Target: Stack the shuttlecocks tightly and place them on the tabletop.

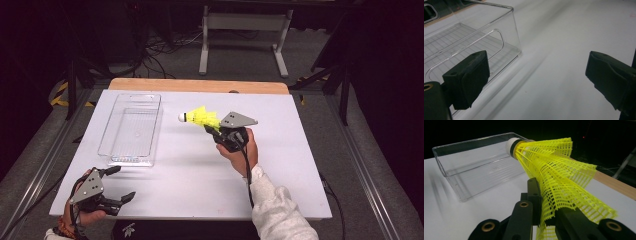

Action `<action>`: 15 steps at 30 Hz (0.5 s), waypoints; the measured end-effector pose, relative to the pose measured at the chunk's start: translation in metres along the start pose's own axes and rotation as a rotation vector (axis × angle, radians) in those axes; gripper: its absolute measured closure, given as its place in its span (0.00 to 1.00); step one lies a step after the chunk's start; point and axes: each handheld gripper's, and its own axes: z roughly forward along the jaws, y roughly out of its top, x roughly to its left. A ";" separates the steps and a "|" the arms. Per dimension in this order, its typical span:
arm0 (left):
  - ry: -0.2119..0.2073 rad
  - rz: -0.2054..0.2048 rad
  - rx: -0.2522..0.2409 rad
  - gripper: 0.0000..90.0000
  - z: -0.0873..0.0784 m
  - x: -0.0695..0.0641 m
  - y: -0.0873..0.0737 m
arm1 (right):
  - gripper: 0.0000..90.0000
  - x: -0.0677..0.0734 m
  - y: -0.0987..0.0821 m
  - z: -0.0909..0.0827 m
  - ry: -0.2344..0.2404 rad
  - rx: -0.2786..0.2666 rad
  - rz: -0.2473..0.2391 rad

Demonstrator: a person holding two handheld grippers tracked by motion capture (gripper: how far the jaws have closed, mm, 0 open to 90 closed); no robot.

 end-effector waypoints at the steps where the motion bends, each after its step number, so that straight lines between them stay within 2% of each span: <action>1: 0.000 0.002 0.003 0.07 0.000 0.000 0.000 | 0.96 0.001 0.000 0.001 0.004 0.000 0.000; 15: -0.002 0.004 0.003 0.07 -0.001 0.000 0.000 | 0.96 0.018 -0.001 0.021 0.056 0.022 -0.011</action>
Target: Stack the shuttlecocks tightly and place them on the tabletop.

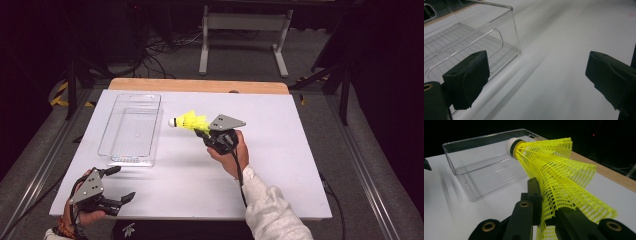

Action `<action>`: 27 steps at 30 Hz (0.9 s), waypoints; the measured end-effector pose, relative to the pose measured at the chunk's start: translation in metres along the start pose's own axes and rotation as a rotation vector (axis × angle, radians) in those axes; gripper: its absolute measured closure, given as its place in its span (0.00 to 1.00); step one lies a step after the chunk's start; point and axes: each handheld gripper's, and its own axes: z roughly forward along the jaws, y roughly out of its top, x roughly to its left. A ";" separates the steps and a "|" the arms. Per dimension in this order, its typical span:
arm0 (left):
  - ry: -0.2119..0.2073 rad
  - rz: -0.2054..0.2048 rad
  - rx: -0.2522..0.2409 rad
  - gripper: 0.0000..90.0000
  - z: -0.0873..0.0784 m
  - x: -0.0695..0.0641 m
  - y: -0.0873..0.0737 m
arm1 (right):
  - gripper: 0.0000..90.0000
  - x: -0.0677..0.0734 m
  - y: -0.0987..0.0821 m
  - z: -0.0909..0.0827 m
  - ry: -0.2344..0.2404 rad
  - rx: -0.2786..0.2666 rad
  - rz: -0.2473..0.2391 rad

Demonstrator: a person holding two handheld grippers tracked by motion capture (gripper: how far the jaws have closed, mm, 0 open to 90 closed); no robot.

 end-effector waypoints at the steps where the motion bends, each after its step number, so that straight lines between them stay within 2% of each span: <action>1: 0.000 0.000 0.000 0.07 0.000 0.000 0.000 | 0.96 0.001 0.000 0.002 0.003 0.001 -0.002; 10: -0.003 -0.009 -0.014 0.07 0.000 0.002 0.001 | 0.96 0.006 -0.001 0.013 0.028 0.022 -0.004; 19: -0.017 -0.009 -0.015 0.07 0.002 0.004 0.000 | 0.96 0.007 0.004 0.015 0.030 0.014 -0.008; 27: -0.003 -0.012 -0.014 0.07 -0.003 0.002 -0.002 | 0.96 0.008 0.009 0.018 0.040 0.003 -0.009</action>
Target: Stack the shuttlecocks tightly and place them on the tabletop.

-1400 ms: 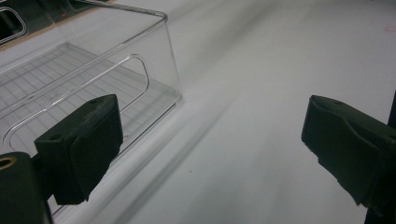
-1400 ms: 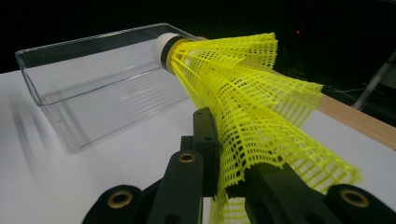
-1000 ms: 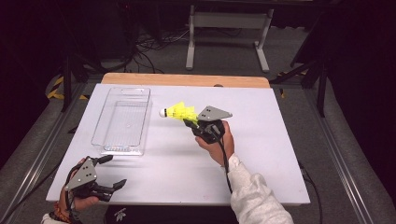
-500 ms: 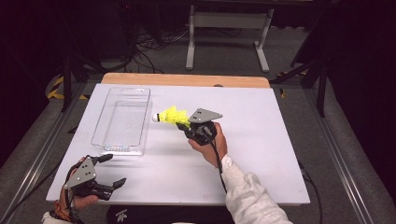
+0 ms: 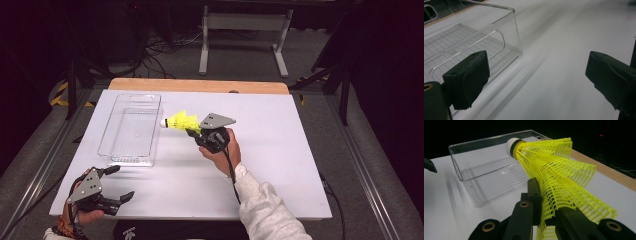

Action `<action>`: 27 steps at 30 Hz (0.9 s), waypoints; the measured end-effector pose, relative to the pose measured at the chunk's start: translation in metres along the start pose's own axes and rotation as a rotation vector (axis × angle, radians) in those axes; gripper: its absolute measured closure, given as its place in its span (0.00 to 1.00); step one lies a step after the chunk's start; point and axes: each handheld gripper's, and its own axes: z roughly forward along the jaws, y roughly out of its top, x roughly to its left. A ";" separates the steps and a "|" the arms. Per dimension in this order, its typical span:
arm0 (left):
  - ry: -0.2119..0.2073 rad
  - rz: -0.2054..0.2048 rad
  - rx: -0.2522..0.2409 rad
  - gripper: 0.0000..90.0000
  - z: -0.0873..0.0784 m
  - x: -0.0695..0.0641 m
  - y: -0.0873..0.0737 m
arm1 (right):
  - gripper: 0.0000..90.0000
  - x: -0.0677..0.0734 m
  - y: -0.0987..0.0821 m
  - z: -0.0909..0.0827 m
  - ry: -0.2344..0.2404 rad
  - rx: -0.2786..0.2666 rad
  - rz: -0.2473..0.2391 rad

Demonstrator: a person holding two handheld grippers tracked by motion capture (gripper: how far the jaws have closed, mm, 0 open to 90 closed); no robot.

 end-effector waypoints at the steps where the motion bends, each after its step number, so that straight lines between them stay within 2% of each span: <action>1: 0.001 -0.001 0.001 0.07 -0.001 0.000 0.000 | 0.96 0.000 0.001 0.001 0.003 -0.001 0.000; 8: 0.023 -0.010 0.002 0.07 -0.007 -0.002 -0.003 | 0.96 0.005 0.010 0.008 0.026 0.000 -0.028; 17: 0.036 -0.017 0.005 0.07 -0.013 -0.003 -0.006 | 0.96 0.013 0.013 0.018 0.052 0.004 -0.040; 23: 0.042 -0.030 -0.021 0.07 -0.013 -0.002 -0.005 | 0.96 0.018 0.015 0.024 0.066 0.007 -0.053; 27: 0.057 0.004 -0.034 0.07 -0.003 0.001 0.006 | 0.96 0.017 0.017 0.026 0.065 0.006 -0.048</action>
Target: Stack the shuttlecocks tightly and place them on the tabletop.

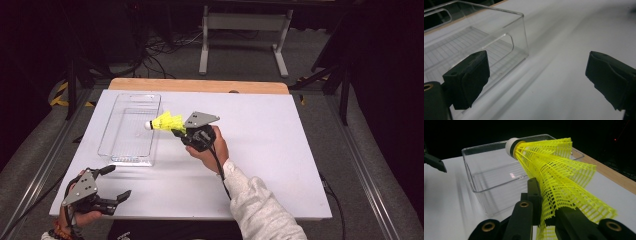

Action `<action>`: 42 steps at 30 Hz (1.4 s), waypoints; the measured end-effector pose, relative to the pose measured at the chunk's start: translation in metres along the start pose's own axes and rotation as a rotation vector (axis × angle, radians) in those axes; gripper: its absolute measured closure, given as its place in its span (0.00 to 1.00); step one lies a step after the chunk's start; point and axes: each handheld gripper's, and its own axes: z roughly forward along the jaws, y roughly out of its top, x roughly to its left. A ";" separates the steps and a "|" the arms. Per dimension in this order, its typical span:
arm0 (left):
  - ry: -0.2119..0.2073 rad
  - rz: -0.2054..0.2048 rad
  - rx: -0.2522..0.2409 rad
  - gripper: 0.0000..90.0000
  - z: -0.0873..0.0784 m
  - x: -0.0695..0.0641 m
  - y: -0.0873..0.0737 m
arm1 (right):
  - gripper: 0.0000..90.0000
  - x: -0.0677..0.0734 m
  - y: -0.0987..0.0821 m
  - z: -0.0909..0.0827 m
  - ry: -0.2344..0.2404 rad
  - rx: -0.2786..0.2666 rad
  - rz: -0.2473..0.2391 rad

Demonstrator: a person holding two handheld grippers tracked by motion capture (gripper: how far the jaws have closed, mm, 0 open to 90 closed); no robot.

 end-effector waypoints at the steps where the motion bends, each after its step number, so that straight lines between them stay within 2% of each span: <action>1: 0.000 0.000 0.000 0.07 0.000 0.000 0.000 | 0.96 0.000 0.000 0.001 0.001 0.001 0.001; 6: 0.016 -0.009 -0.026 0.07 0.006 0.006 0.006 | 0.96 0.001 0.001 0.002 0.004 0.006 -0.004; 11: 0.035 -0.021 -0.083 0.07 0.011 0.015 0.016 | 0.96 0.001 0.003 0.003 0.002 0.010 -0.009; 15: 0.044 -0.011 -0.093 0.09 0.017 0.018 0.020 | 0.96 -0.002 0.004 0.001 -0.004 0.008 -0.008; 22: 0.047 -0.028 -0.091 0.10 0.027 0.022 0.024 | 0.96 -0.005 0.004 -0.001 -0.008 0.011 -0.002; 25: 0.079 -0.002 -0.096 0.12 0.036 0.026 0.035 | 0.96 -0.006 0.006 0.000 -0.010 0.011 -0.001; 27: 0.083 -0.006 -0.102 0.15 0.038 0.026 0.037 | 0.96 -0.006 0.007 0.000 -0.011 0.012 -0.004; 28: 0.108 -0.008 -0.122 0.15 0.039 0.029 0.040 | 0.96 -0.006 0.009 0.000 -0.008 0.013 -0.008; 31: 0.115 -0.018 -0.111 0.15 0.040 0.030 0.039 | 0.96 -0.006 0.009 0.001 -0.008 0.016 -0.010; 36: 0.129 -0.038 -0.125 0.13 0.036 0.031 0.036 | 0.96 -0.007 0.009 0.004 -0.002 0.014 -0.010; 42: 0.114 -0.053 -0.128 0.07 0.031 0.027 0.030 | 0.96 -0.007 0.009 0.005 -0.001 0.016 -0.016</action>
